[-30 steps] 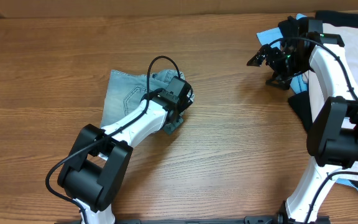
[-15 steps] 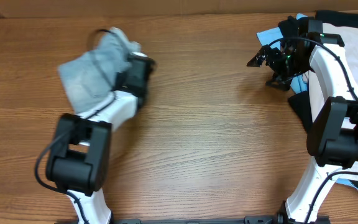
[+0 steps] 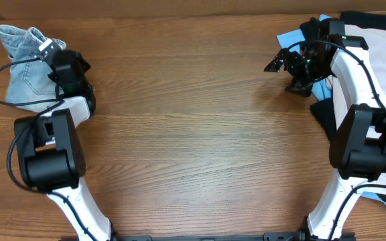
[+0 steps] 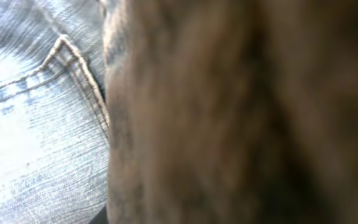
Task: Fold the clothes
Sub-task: 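Drag the folded shorts to the upper-left table corner with the left gripper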
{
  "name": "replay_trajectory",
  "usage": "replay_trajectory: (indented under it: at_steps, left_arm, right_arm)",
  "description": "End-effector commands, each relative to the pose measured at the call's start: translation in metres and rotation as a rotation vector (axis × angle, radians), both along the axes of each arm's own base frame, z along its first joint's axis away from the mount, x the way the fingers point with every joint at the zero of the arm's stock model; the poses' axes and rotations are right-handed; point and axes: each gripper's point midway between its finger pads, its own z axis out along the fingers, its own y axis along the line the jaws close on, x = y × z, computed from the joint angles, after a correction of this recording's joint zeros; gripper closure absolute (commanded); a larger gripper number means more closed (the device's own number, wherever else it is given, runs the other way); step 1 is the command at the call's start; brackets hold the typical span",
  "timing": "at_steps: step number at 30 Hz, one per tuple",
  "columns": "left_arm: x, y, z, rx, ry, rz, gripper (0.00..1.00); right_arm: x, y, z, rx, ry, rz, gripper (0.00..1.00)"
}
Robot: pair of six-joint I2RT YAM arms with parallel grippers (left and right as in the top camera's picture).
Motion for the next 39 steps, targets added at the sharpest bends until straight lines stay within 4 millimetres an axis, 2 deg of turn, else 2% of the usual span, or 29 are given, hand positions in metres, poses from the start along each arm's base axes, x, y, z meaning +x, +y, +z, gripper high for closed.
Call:
replay_trajectory:
  at_steps: [1, 2, 3, 4, 5, 6, 10, 13, 16, 17, 18, 20, 22, 24, 26, 27, 30, 33, 36, 39]
  left_arm:
    - [0.03, 0.006, -0.008, -0.014, -0.04, -0.002, 0.96]
    - [0.036, 0.007, -0.009, -0.013, -0.048, -0.002, 0.96]
    - [0.045, 0.008, -0.004, -0.009, -0.068, -0.003, 0.89]
    - [0.051, 0.009, 0.002, -0.005, -0.084, -0.003, 0.7]
    - [0.055, 0.01, 0.012, 0.009, -0.101, -0.007, 0.14]
    - [0.058, 0.011, 0.017, 0.012, -0.113, -0.007, 0.0]
    - [0.076, 0.014, 0.068, 0.101, -0.174, -0.028, 0.0]
    - [0.082, 0.009, 0.129, 0.214, -0.151, -0.062, 0.0]
    - [0.071, 0.005, 0.166, 0.251, -0.048, -0.09, 0.0]
    - [0.064, 0.003, 0.171, 0.247, 0.008, -0.1, 0.0]
    - [0.046, -0.001, 0.173, 0.225, 0.118, -0.115, 0.0]
    - [0.01, -0.015, 0.168, 0.17, 0.289, -0.17, 0.0]
    - [-0.012, -0.026, 0.162, 0.127, 0.377, -0.22, 0.0]
    - [-0.045, -0.046, 0.143, 0.041, 0.519, -0.308, 0.0]
    - [-0.067, -0.056, 0.122, -0.018, 0.634, -0.346, 0.0]
    - [-0.082, -0.061, 0.105, -0.06, 0.718, -0.365, 0.0]
    - [-0.105, -0.066, 0.075, -0.132, 0.848, -0.364, 0.0]
    - [-0.123, -0.063, 0.041, -0.134, 0.988, -0.371, 0.0]
    - [-0.139, -0.06, -0.003, -0.162, 1.102, -0.379, 0.0]
    - [-0.141, -0.062, -0.05, -0.166, 1.153, -0.423, 0.0]
  right_arm:
    - [0.003, 0.01, 0.006, -0.004, -0.029, 0.025, 0.0]
    - [0.003, 0.012, 0.006, -0.005, -0.03, 0.029, 0.0]
    - [0.003, 0.015, 0.006, -0.005, -0.03, 0.036, 0.0]
    - [0.003, 0.017, 0.006, -0.005, -0.03, 0.041, 0.0]
    - [0.003, 0.019, 0.006, -0.005, -0.03, 0.044, 0.0]
    - [0.002, 0.02, 0.006, -0.005, -0.03, 0.047, 0.0]
    - [0.002, 0.021, 0.006, -0.004, -0.028, 0.05, 0.0]
    - [0.001, 0.021, 0.006, -0.004, -0.025, 0.05, 0.0]
    - [0.001, 0.021, 0.006, -0.004, -0.025, 0.05, 0.0]
    - [0.001, 0.021, 0.006, -0.004, -0.025, 0.05, 0.0]
    - [0.001, 0.021, 0.006, -0.004, -0.025, 0.049, 0.0]
    - [0.001, 0.021, 0.006, -0.004, -0.027, 0.05, 0.0]
    - [0.001, 0.021, 0.006, -0.004, -0.027, 0.05, 0.0]
    - [0.001, 0.021, 0.006, -0.004, -0.025, 0.05, 0.0]
    - [0.0, 0.021, 0.006, -0.004, -0.022, 0.05, 0.0]
    - [0.0, 0.021, 0.006, -0.004, -0.02, 0.05, 0.0]
    - [-0.001, 0.022, 0.005, -0.003, -0.014, 0.05, 0.0]
    - [-0.004, 0.022, 0.005, -0.004, -0.007, 0.06, 0.0]
    - [-0.005, 0.022, 0.005, -0.006, -0.007, 0.071, 0.0]
    - [-0.005, 0.023, 0.005, -0.007, -0.01, 0.072, 0.0]
